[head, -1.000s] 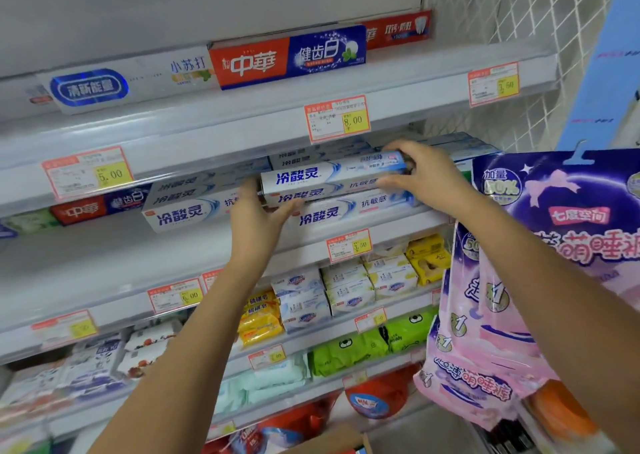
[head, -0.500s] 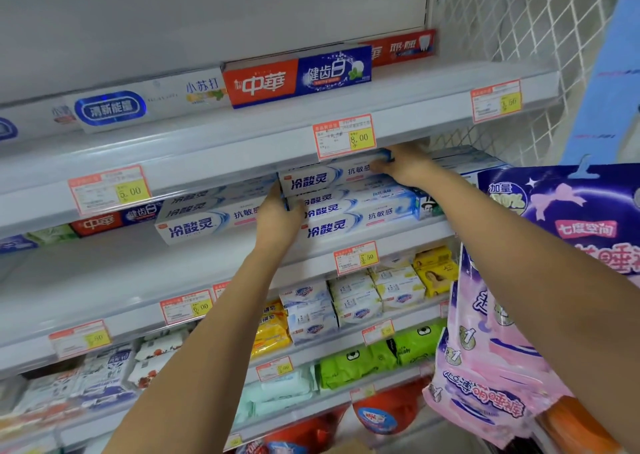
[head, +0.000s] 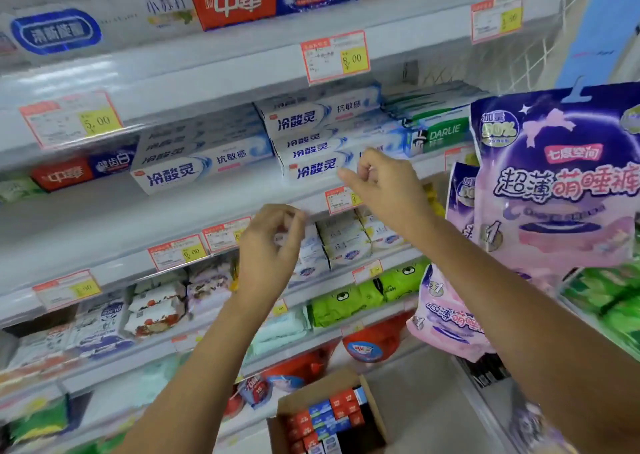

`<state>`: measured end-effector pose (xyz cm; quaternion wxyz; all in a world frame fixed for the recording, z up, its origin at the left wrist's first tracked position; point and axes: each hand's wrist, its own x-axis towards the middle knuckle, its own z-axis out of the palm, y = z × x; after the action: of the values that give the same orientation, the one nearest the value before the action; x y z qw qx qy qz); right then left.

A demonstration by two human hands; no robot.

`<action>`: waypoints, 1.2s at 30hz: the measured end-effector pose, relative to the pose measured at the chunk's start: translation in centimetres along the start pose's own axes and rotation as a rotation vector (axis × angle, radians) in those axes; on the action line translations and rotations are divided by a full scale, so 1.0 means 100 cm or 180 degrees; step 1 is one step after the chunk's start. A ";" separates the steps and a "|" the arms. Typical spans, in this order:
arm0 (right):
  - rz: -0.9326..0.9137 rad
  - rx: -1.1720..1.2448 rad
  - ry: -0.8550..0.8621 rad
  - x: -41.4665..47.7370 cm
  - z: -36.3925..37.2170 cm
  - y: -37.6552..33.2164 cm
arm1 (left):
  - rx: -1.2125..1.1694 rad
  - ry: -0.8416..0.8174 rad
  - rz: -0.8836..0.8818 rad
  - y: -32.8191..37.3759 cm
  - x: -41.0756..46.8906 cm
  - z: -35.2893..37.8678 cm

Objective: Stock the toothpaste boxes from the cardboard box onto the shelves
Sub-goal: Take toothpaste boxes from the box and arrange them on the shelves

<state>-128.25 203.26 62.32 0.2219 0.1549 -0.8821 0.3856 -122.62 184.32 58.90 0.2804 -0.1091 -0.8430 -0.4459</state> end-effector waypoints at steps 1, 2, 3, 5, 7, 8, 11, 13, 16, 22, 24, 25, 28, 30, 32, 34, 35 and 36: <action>0.0039 -0.0026 -0.0074 -0.017 0.009 0.002 | -0.0008 -0.0126 -0.0018 -0.009 -0.015 -0.001; 0.0097 -0.0088 -0.0216 -0.035 0.018 0.004 | -0.0044 -0.0270 -0.0084 -0.019 -0.031 -0.001; 0.0200 -0.0152 -0.0422 -0.052 0.029 0.009 | -0.0059 -0.0431 -0.0184 -0.031 -0.046 -0.001; 0.0411 -0.0276 -0.0899 -0.088 0.054 0.022 | -0.0117 -0.0746 -0.0444 -0.059 -0.080 0.003; 0.0527 -0.0437 -0.1239 -0.124 0.085 0.042 | -0.0072 -0.1003 -0.0846 -0.093 -0.119 0.010; 0.0655 -0.0485 -0.1387 -0.142 0.100 0.052 | -0.0012 -0.1096 -0.1058 -0.109 -0.138 0.014; 0.1260 -0.0431 -0.1788 -0.201 0.154 0.092 | 0.0255 -0.1440 -0.1883 -0.165 -0.199 0.030; 0.1613 -0.0403 -0.2013 -0.243 0.191 0.119 | 0.0340 -0.1700 -0.2273 -0.203 -0.239 0.042; 0.2013 -0.0495 -0.2365 -0.303 0.249 0.156 | 0.0702 -0.1964 -0.2617 -0.262 -0.294 0.060; 0.2536 -0.0540 -0.2739 -0.396 0.351 0.219 | 0.0978 -0.2106 -0.3047 -0.349 -0.377 0.090; 0.2750 -0.0437 -0.2808 -0.425 0.383 0.237 | 0.1085 -0.2202 -0.3068 -0.384 -0.409 0.096; 0.2804 -0.0434 -0.2903 -0.438 0.398 0.245 | 0.1194 -0.2331 -0.3042 -0.402 -0.426 0.098; 0.2751 -0.0465 -0.3172 -0.474 0.440 0.268 | 0.1442 -0.2549 -0.2734 -0.448 -0.473 0.104; 0.2789 -0.0418 -0.3336 -0.494 0.463 0.280 | 0.1878 -0.2687 -0.2520 -0.463 -0.491 0.108; 0.2954 -0.0469 -0.3466 -0.511 0.485 0.289 | 0.2325 -0.2779 -0.2683 -0.467 -0.505 0.109; 0.3031 -0.0531 -0.3586 -0.524 0.503 0.295 | 0.2420 -0.2740 -0.2738 -0.477 -0.518 0.113; 0.2992 -0.0552 -0.3633 -0.528 0.511 0.297 | 0.2446 -0.2773 -0.2733 -0.481 -0.523 0.116; 0.2906 -0.0564 -0.3648 -0.533 0.519 0.300 | 0.2488 -0.2839 -0.2755 -0.486 -0.528 0.120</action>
<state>-110.21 189.47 -14.56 -0.4446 -0.0690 -0.8642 0.2254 -104.92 169.44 -10.08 -0.2720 0.1705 -0.9421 -0.0967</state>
